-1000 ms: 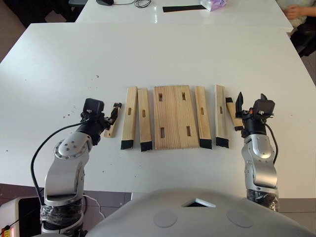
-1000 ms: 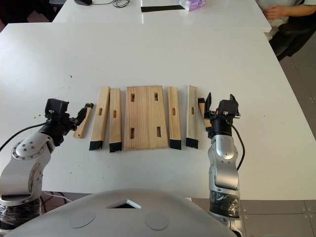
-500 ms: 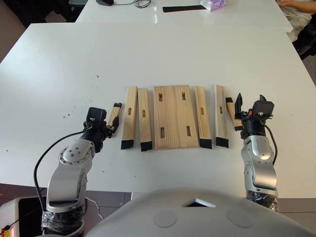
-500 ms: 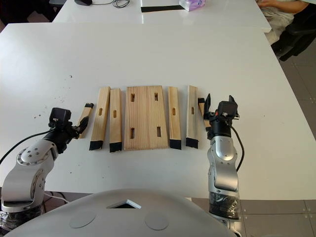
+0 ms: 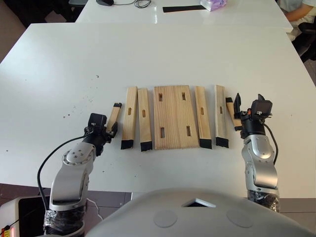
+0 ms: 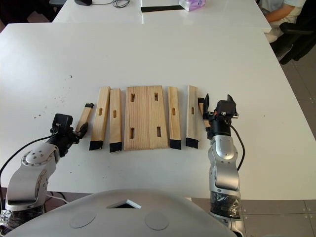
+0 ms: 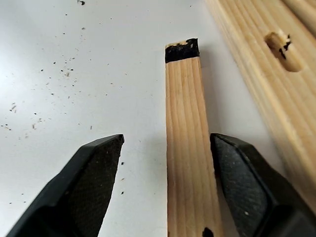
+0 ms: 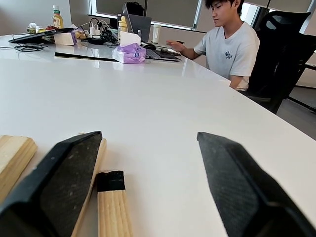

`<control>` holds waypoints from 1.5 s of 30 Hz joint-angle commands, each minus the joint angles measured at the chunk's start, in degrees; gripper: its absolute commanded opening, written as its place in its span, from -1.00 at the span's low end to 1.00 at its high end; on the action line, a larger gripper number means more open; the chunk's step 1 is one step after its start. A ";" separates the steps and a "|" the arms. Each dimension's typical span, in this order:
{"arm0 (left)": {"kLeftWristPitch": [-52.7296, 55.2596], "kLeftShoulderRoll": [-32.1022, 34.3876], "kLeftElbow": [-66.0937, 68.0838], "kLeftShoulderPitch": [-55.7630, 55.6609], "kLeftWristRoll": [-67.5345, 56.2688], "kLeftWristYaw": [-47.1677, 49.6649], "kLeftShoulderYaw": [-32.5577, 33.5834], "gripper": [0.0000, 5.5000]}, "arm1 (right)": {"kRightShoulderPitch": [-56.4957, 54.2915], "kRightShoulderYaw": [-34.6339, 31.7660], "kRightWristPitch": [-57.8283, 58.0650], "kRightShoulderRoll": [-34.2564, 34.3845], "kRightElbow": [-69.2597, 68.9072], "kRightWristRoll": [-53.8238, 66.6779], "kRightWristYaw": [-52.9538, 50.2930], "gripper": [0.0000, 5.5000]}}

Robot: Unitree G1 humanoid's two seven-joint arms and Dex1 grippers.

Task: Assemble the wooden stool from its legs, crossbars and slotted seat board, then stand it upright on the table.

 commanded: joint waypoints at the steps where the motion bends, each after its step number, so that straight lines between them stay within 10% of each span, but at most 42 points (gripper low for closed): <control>1: 2.32 0.62 1.59 0.85 -0.60 -1.43 -1.72 0.19 | -0.49 0.28 1.01 -0.12 -0.95 -0.05 0.24 0.30; 16: 0.83 4.15 4.27 2.22 -1.42 -3.84 -3.33 -0.52 | 0.28 1.18 1.64 0.19 -1.70 -0.16 -0.10 0.29; 32: -7.66 0.65 4.27 -26.65 -20.06 -9.78 9.35 -0.53 | -7.06 -2.03 0.87 -7.39 2.01 2.11 6.63 0.29; 45: -4.81 0.92 -5.25 -28.34 -61.22 -21.98 7.16 -0.53 | -22.36 -7.96 36.74 -27.37 -13.59 66.12 44.84 0.29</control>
